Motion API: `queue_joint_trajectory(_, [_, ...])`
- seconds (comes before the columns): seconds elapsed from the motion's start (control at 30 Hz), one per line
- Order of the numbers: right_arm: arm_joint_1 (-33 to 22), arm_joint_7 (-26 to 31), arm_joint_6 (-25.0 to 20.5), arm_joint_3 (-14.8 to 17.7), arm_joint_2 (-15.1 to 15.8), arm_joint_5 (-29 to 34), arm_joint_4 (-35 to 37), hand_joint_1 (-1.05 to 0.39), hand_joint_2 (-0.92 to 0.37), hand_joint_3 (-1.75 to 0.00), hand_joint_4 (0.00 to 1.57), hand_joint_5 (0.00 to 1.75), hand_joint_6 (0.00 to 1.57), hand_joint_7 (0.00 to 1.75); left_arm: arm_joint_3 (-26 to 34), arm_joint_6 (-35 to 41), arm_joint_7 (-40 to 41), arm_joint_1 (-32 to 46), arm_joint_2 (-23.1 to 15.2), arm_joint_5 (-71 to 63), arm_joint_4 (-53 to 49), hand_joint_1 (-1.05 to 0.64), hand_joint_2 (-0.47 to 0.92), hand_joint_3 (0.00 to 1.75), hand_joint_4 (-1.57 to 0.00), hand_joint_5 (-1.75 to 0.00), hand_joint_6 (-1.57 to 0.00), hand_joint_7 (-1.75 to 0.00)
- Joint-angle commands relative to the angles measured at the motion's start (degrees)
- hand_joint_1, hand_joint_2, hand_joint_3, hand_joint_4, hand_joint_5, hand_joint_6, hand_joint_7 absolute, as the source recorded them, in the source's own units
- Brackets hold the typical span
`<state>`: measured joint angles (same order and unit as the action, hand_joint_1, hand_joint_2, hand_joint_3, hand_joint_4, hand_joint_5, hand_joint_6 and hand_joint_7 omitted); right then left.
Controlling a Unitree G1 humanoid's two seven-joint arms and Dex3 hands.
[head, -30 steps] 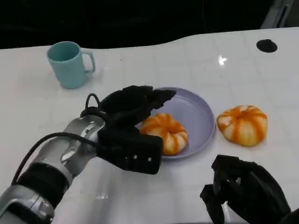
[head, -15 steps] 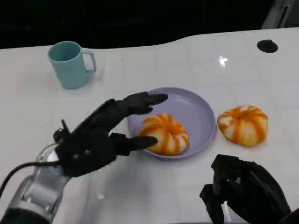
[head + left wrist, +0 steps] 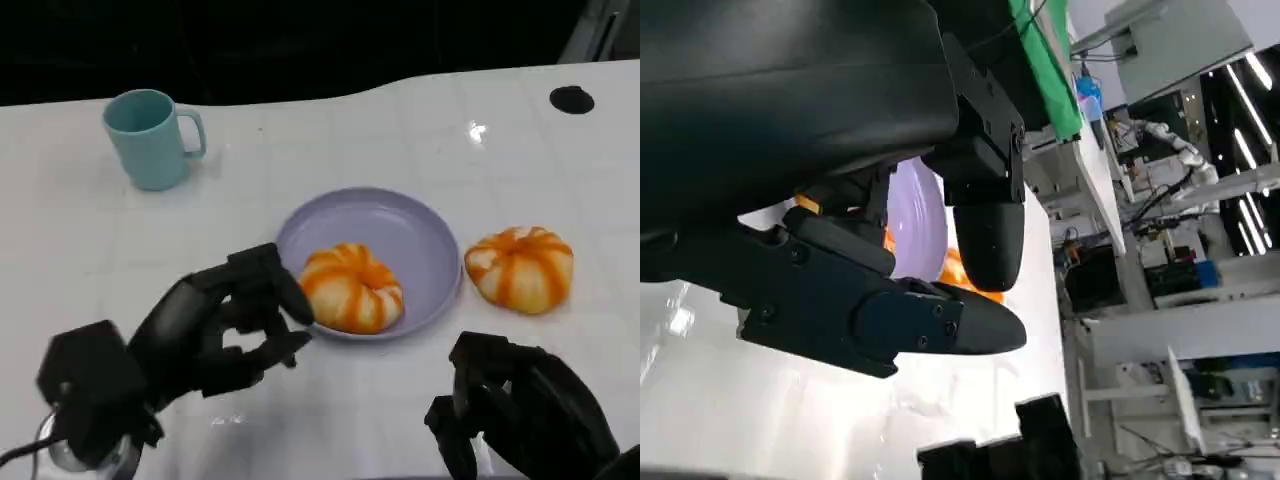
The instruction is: Grasp the bread from the table and place it into the plate.
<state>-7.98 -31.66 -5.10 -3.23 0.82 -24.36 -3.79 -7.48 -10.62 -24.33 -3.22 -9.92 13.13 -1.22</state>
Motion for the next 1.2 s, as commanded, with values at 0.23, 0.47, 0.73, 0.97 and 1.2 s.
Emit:
queue_joint_trajectory(0.23, [0.75,0.38,0.26,0.43,0.17,-0.20,-0.01,-0.97,-0.92,-0.29,1.21,1.63,1.06,1.47,3.47,9.46,-0.48,11.26,2.39,8.03,8.01,-0.58,0.92,0.37,-0.83,-1.75,-0.62,-1.75])
queue_joint_trajectory(0.47, [1.00,-0.20,0.19,0.86,0.75,-0.40,0.16,-0.97,-0.92,-0.29,1.21,1.62,1.06,1.46,3.22,11.14,-1.94,13.68,4.73,11.28,8.91,-0.60,0.92,0.29,-0.91,-1.75,-0.69,-1.75])
queue_joint_trajectory(0.73, [1.41,-0.61,1.71,1.36,0.78,-0.11,1.51,-0.97,-0.92,-0.30,1.21,1.61,1.06,1.46,3.11,9.87,-4.04,14.20,6.36,11.37,6.86,-0.61,0.92,0.29,-0.93,-1.75,-0.71,-1.75])
queue_joint_trajectory(0.97, [2.06,-0.76,2.94,1.42,0.73,0.14,2.75,-0.97,-0.92,-0.32,1.20,1.63,1.05,1.47,4.01,10.37,-6.11,13.67,6.66,12.35,5.49,-0.61,0.92,0.27,-0.96,-1.75,-0.74,-1.75])
queue_joint_trajectory(1.2, [2.22,-0.28,2.72,1.50,0.75,0.05,2.54,-0.97,-0.92,-0.32,1.20,1.64,1.04,1.48,3.96,9.67,-6.46,13.62,6.68,11.69,5.02,-0.61,0.92,0.26,-0.94,-1.75,-0.73,-1.75])
